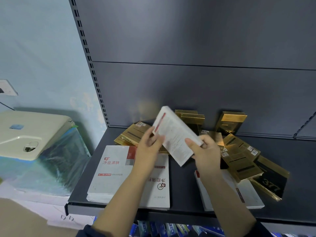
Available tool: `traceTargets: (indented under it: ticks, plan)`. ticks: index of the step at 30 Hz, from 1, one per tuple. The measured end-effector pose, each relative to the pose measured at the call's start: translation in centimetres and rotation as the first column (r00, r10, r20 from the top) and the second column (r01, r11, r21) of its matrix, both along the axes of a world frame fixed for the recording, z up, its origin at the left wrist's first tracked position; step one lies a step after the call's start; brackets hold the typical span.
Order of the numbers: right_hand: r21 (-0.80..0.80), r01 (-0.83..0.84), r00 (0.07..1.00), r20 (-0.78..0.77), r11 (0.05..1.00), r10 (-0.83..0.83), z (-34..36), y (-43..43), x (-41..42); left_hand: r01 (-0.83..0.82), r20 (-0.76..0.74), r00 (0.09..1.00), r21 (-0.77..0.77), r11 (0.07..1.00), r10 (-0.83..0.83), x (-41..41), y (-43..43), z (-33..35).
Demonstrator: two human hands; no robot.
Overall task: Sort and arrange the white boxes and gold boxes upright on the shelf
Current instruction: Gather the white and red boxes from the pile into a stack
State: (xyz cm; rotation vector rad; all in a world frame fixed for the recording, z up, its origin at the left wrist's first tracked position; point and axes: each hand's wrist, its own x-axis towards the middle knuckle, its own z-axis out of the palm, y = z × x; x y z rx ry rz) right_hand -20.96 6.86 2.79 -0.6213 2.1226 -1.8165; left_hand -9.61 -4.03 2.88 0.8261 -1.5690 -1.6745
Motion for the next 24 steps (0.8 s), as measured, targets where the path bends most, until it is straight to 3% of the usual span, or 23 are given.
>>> traceTargets:
  ticks: [2, 4, 6, 9, 12, 13, 15, 17, 19, 21, 24]
  plan:
    - [0.089, -0.090, 0.958, -0.266, 0.992, 0.110, -0.6, -0.2, 2.2, 0.100, -0.013, 0.995, 0.133, 0.986, -0.099, -0.3, 0.6, -0.3]
    - [0.171, -0.171, 0.810, -0.537, 0.970, 0.237, -1.2, -0.5, 4.1, 0.088, -0.054, 0.996, 0.242, 0.966, -0.077, 0.0, 0.7, -0.1]
    - [0.266, -0.326, 0.645, -0.639, 0.907, 0.419, -2.0, -0.7, 4.7, 0.012, -0.086, 0.996, 0.294, 0.956, 0.014, 0.9, -0.1, -0.2]
    - [0.351, -0.455, 0.634, -0.517, 0.818, 0.575, -2.3, -0.6, 5.0, 0.005, -0.195, 0.979, 0.299, 0.954, 0.056, 3.2, -1.1, -0.5]
    - [0.290, -0.281, 0.781, -0.485, 0.915, 0.394, -2.2, -0.1, 5.6, 0.021, -0.210, 0.977, 0.292, 0.956, 0.043, 5.2, -1.2, -1.2]
    - [0.256, -0.268, 0.855, -0.381, 0.929, 0.352, -2.0, -0.1, 5.8, -0.013, -0.162, 0.985, 0.266, 0.964, 0.058, 5.6, -1.2, -1.3]
    - [0.085, -0.346, 0.938, 0.042, 0.934, 0.344, -1.3, -0.3, 6.1, -0.047, -0.063, 0.996, 0.170, 0.984, 0.058, 6.5, -1.1, -1.7]
    - [-0.128, -0.367, 0.839, 0.382, 0.921, 0.387, -1.2, -0.7, 6.2, -0.037, 0.002, 0.999, 0.101, 0.994, 0.036, 7.1, -0.9, -1.8]
    - [-0.173, -0.370, 0.799, 0.442, 0.913, 0.407, -1.3, -1.0, 6.2, -0.050, 0.053, 0.998, 0.070, 0.996, 0.046, 7.5, -0.6, -1.5]
    - [-0.148, -0.361, 0.824, 0.412, 0.921, 0.389, -1.6, -1.4, 6.4, -0.057, 0.086, 0.995, 0.029, 0.998, 0.054, 7.9, -0.2, -1.2]
    - [-0.113, -0.298, 0.840, 0.442, 0.948, 0.316, -2.2, -1.5, 6.5, -0.066, 0.256, 0.962, -0.117, 0.991, 0.095, 8.9, -0.4, -1.2]
